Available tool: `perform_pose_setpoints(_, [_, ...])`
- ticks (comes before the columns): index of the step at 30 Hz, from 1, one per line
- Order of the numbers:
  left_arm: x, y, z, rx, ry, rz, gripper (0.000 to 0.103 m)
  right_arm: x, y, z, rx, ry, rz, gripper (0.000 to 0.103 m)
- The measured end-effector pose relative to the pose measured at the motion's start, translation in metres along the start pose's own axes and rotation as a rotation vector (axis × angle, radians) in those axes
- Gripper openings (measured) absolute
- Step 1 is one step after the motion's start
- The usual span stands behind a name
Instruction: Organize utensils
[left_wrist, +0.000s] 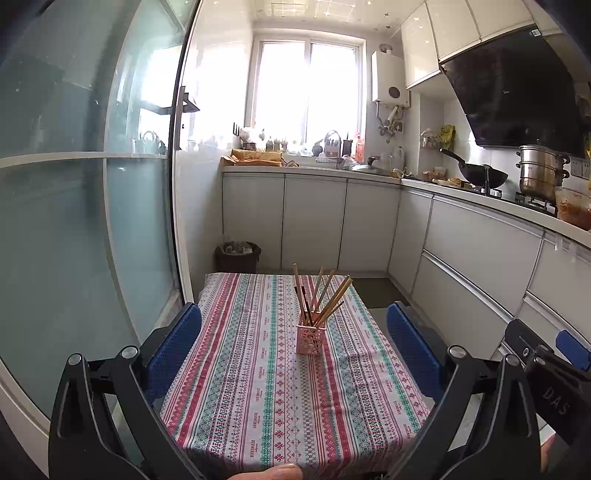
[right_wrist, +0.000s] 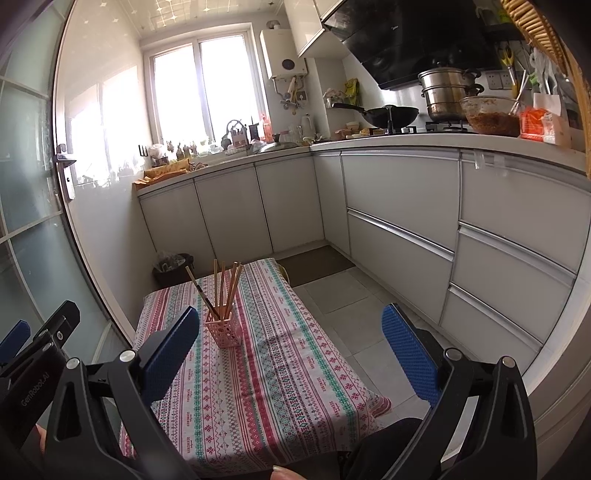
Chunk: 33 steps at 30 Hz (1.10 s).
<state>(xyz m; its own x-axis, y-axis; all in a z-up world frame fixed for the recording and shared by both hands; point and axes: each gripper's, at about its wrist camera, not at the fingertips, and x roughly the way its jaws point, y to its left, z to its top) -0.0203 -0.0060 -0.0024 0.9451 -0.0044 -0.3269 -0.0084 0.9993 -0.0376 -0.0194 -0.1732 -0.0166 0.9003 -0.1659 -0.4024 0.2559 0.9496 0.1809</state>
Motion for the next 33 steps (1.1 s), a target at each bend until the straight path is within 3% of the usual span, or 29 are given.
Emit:
perform_pose_setpoints(14, [0.001, 0.001, -0.005, -0.012, 0.012, -0.046, 0.096, -0.003, -0.001, -0.001, 0.005, -0.005, 0.006, 0.096])
perform_pose_setpoints(18, [0.007, -0.003, -0.006, 0.010, 0.047, 0.021, 0.096, -0.003, 0.000, -0.001, 0.004, -0.003, 0.006, 0.096])
perform_pose_setpoints(22, [0.006, -0.002, -0.006, 0.017, 0.027, 0.058, 0.096, -0.003, -0.001, -0.001, 0.008, 0.002, 0.008, 0.096])
perform_pose_setpoints(33, [-0.004, -0.008, -0.005, 0.052, -0.026, 0.023, 0.094, -0.005, -0.003, -0.001, 0.013, -0.002, 0.008, 0.096])
